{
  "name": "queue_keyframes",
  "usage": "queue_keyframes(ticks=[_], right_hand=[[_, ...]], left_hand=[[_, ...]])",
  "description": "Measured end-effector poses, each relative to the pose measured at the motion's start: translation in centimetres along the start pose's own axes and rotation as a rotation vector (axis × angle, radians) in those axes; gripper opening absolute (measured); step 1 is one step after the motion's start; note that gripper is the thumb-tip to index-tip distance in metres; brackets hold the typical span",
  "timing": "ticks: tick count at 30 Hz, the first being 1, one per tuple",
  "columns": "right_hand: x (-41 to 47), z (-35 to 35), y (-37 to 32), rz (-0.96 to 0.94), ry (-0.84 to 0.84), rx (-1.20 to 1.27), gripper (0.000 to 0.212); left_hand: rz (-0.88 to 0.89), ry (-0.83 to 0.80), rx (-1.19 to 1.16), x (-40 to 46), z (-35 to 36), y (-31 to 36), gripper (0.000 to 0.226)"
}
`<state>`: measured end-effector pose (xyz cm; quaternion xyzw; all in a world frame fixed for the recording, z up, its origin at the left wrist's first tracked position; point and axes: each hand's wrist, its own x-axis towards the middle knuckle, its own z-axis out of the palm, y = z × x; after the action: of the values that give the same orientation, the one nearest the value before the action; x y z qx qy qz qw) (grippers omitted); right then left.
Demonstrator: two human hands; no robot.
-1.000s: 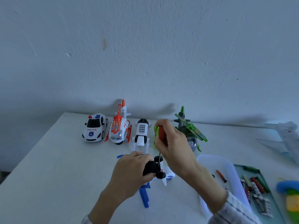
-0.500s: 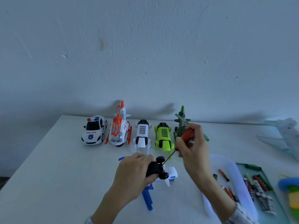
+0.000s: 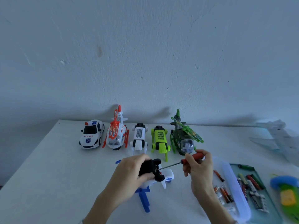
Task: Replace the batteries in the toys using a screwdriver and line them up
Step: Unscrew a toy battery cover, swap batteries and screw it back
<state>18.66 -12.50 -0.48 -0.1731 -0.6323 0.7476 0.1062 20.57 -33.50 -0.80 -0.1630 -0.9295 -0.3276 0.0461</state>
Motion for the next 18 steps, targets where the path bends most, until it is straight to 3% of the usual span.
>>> queue_keyframes(ticks=[3,8,11,15,18], right_hand=[[-0.3,-0.1,-0.3,-0.05,-0.005,-0.034,0.025],[-1.7,1.0,-1.4,-0.287,-0.062,-0.167,0.034],[-2.7,2.0,-2.1,-0.492,-0.109,-0.262,0.043],[-3.3,2.9,-1.8,-0.744,-0.208,-0.401,0.037],[-3.4,3.4,-1.5,-0.814,-0.245,-0.455,0.033]], left_hand=[[-0.029,0.005,-0.205,-0.5,-1.3,0.1,0.023],[-0.021,0.157,-0.091,-2.2,-0.7,-2.1,0.032],[-0.084,0.147,-0.248,-2.9,-0.1,-2.7,0.029],[-0.104,0.15,-0.301,-3.1,0.7,-2.7,0.045],[-0.119,0.177,-0.305,-2.9,1.1,-3.0,0.058]])
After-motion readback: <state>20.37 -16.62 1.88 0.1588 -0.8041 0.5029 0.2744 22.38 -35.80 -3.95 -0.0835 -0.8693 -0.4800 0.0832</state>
